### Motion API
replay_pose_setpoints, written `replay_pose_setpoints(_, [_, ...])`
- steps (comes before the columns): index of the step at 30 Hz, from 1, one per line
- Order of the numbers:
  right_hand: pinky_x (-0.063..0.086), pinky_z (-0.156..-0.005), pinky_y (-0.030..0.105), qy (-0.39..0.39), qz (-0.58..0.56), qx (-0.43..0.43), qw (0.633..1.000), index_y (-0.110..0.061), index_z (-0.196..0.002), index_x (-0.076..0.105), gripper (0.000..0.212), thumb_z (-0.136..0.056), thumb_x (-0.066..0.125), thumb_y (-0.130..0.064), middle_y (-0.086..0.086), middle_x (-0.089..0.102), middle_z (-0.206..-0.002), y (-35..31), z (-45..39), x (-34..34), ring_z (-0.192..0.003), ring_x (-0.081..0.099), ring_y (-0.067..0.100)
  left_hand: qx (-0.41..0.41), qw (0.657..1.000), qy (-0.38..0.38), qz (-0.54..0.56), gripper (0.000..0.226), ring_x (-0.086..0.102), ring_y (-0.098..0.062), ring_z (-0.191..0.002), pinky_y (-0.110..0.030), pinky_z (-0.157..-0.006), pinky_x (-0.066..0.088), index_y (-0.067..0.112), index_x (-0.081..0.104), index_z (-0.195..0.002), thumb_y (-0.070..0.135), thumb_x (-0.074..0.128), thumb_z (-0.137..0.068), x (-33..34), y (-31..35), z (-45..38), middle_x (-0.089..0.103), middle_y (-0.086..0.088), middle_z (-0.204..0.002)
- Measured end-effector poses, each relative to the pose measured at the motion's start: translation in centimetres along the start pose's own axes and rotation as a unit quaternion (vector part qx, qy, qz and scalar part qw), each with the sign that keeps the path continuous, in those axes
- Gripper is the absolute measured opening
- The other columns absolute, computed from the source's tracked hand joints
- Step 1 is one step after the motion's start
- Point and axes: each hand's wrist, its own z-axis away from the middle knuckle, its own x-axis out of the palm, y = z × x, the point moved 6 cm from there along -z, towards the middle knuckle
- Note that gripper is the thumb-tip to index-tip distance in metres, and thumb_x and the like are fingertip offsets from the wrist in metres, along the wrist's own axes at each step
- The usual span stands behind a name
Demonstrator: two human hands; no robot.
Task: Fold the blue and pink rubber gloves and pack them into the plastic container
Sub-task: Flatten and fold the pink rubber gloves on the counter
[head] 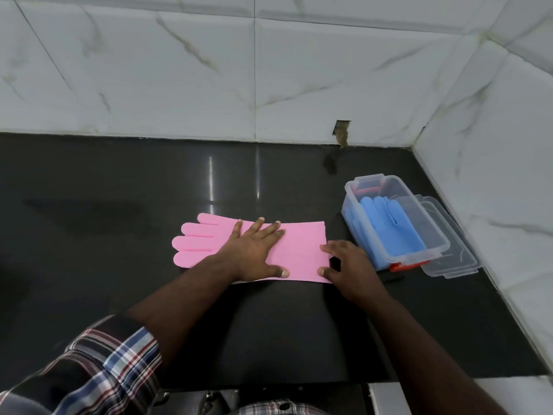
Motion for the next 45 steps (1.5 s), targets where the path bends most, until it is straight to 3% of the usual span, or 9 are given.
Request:
replay_pose_setpoints(8, [0.023, -0.119, 0.041, -0.025, 0.045, -0.021, 0.998, -0.031, -0.145, 0.043, 0.066, -0.087, 0.067, -0.049, -0.004, 0.037, -0.156, -0.7, -0.9, -0.1, -0.143, 0.033, 0.017, -0.018, 0.999, -0.025, 0.015, 0.104, -0.012, -0.020, -0.154, -0.062, -0.119, -0.006, 0.032, 0.001, -0.159, 0.074, 0.055, -0.080, -0.3, 0.3, -0.4, -0.007, 0.010, -0.168])
replay_pose_setpoints(12, [0.021, -0.119, 0.049, -0.061, 0.145, -0.058, 0.986, -0.037, -0.152, 0.023, 0.080, -0.085, 0.058, -0.063, -0.009, 0.015, -0.164, -2.5, -2.0, 0.4, -0.148, 0.018, 0.024, -0.022, 0.999, -0.041, 0.019, 0.106, -0.013, -0.022, -0.154, -0.064, -0.118, -0.007, 0.033, 0.000, -0.159, 0.074, 0.057, -0.079, -0.4, 0.4, -0.7, -0.009, 0.010, -0.168])
replay_pose_setpoints(17, [0.011, -0.118, 0.057, -0.135, 0.198, -0.072, 0.968, -0.037, -0.155, 0.000, 0.092, -0.086, 0.055, -0.064, -0.012, -0.006, -0.165, -3.7, -2.8, 0.9, -0.151, -0.005, 0.028, -0.015, 0.999, -0.034, 0.016, 0.107, -0.014, -0.022, -0.154, -0.063, -0.119, -0.008, 0.035, -0.001, -0.159, 0.077, 0.056, -0.079, 0.0, 0.1, -0.7, -0.009, 0.010, -0.168])
replay_pose_setpoints(21, [0.008, -0.119, 0.055, -0.171, 0.190, -0.020, 0.967, -0.035, -0.155, -0.005, 0.104, -0.080, 0.059, -0.070, -0.009, -0.004, -0.165, -2.5, -3.4, 0.8, -0.152, -0.005, 0.030, -0.013, 0.999, -0.026, 0.017, 0.108, -0.014, -0.021, -0.154, -0.063, -0.118, -0.009, 0.036, 0.000, -0.158, 0.079, 0.056, -0.077, 0.1, -0.2, -0.7, -0.008, 0.010, -0.168])
replay_pose_setpoints(27, [0.014, -0.119, 0.055, -0.146, 0.173, -0.012, 0.974, -0.035, -0.155, -0.004, 0.117, -0.071, 0.071, -0.067, -0.008, -0.006, -0.165, -2.4, -4.4, 0.5, -0.152, 0.002, 0.029, -0.015, 0.999, -0.039, 0.010, 0.112, -0.014, -0.023, -0.154, -0.064, -0.118, -0.009, 0.036, -0.002, -0.158, 0.080, 0.057, -0.075, 0.0, -0.1, -0.8, -0.009, 0.009, -0.168])
replay_pose_setpoints(32, [0.036, -0.112, 0.042, 0.031, 0.089, 0.084, 0.992, -0.022, -0.151, 0.030, 0.073, -0.090, 0.065, -0.042, 0.001, 0.041, -0.154, -1.8, -5.3, -1.8, -0.139, 0.042, 0.025, -0.018, 0.999, -0.020, 0.020, 0.100, -0.006, -0.025, -0.155, -0.067, -0.117, -0.005, 0.031, 0.004, -0.159, 0.070, 0.057, -0.084, -1.2, 1.0, -1.2, -0.001, 0.009, -0.168])
replay_pose_setpoints(35, [0.044, -0.105, 0.037, 0.060, 0.058, 0.121, 0.989, -0.017, -0.137, 0.053, 0.047, -0.094, 0.062, -0.032, 0.003, 0.059, -0.135, -1.4, -5.4, -1.8, -0.123, 0.057, 0.022, -0.018, 0.999, 0.007, 0.026, 0.079, 0.003, -0.025, -0.155, -0.065, -0.119, -0.002, 0.027, 0.011, -0.159, 0.058, 0.047, -0.096, -2.0, 2.2, -2.1, 0.009, 0.007, -0.168])
replay_pose_setpoints(40, [0.049, -0.102, 0.034, 0.096, -0.011, 0.149, 0.984, -0.010, -0.122, 0.063, 0.032, -0.096, 0.060, -0.028, 0.006, 0.066, -0.120, -0.8, -5.9, -1.8, -0.110, 0.062, 0.023, -0.019, 0.997, 0.064, 0.047, 0.056, 0.031, -0.027, -0.145, -0.059, -0.120, 0.016, 0.024, 0.031, -0.155, 0.033, 0.044, -0.101, -2.9, 3.6, -3.8, 0.035, 0.001, -0.159])
replay_pose_setpoints(45, [0.048, -0.098, 0.033, 0.143, -0.094, 0.151, 0.974, -0.014, -0.115, 0.064, 0.030, -0.090, 0.069, -0.029, 0.004, 0.066, -0.115, -0.7, -5.8, -2.0, -0.107, 0.063, 0.022, -0.004, 0.994, 0.078, 0.080, 0.051, 0.039, -0.027, -0.140, -0.054, -0.117, 0.026, 0.024, 0.039, -0.151, 0.023, 0.043, -0.100, -3.0, 4.1, -4.4, 0.043, -0.001, -0.154])
